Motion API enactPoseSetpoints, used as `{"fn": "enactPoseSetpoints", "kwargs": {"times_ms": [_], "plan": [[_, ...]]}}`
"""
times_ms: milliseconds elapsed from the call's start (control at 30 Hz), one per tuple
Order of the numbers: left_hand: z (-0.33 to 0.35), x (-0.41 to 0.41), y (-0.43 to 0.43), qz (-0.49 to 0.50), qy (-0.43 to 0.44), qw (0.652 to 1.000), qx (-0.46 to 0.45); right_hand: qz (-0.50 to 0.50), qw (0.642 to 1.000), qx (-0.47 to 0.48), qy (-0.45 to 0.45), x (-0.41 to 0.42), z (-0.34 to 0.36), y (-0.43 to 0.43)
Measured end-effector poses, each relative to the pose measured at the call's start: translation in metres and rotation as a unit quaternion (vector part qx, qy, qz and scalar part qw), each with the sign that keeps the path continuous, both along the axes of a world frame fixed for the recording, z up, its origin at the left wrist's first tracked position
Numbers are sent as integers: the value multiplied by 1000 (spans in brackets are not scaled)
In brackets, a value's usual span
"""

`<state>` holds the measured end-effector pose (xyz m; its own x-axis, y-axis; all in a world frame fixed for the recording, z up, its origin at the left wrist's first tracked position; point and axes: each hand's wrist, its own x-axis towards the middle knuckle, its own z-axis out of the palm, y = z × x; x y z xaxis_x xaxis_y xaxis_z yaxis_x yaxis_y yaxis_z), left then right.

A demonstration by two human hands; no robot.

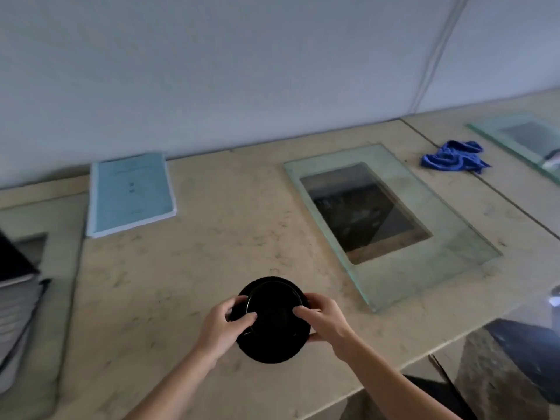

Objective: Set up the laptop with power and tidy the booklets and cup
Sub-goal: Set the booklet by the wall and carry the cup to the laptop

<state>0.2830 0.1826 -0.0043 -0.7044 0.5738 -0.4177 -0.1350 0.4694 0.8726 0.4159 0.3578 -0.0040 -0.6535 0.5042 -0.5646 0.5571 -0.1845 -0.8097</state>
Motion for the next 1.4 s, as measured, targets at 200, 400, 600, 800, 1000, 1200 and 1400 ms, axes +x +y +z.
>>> {"fn": "enactPoseSetpoints", "kwargs": {"times_ms": [200, 400, 600, 800, 1000, 1200, 1400], "plan": [[31, -19, -129, 135, 31, 990, 17, 125, 992, 7, 16, -73, 20, -98], [45, -35, -298, 234, 85, 969, 1, 243, 969, -14, 38, -137, 31, -251], [46, -48, -451, 290, 124, 949, -13, 323, 945, -11, 55, -183, 36, -401], [44, -65, -549, 356, 130, 925, -1, 377, 923, -4, 71, -220, 44, -502], [41, -110, -607, 390, 120, 913, 11, 395, 916, -25, 66, -279, 45, -565], [37, -202, -655, 404, 123, 907, 3, 380, 921, -30, 75, -367, 38, -615], [36, -314, -702, 371, 105, 922, -32, 348, 934, -30, 76, -463, 33, -664]]}}
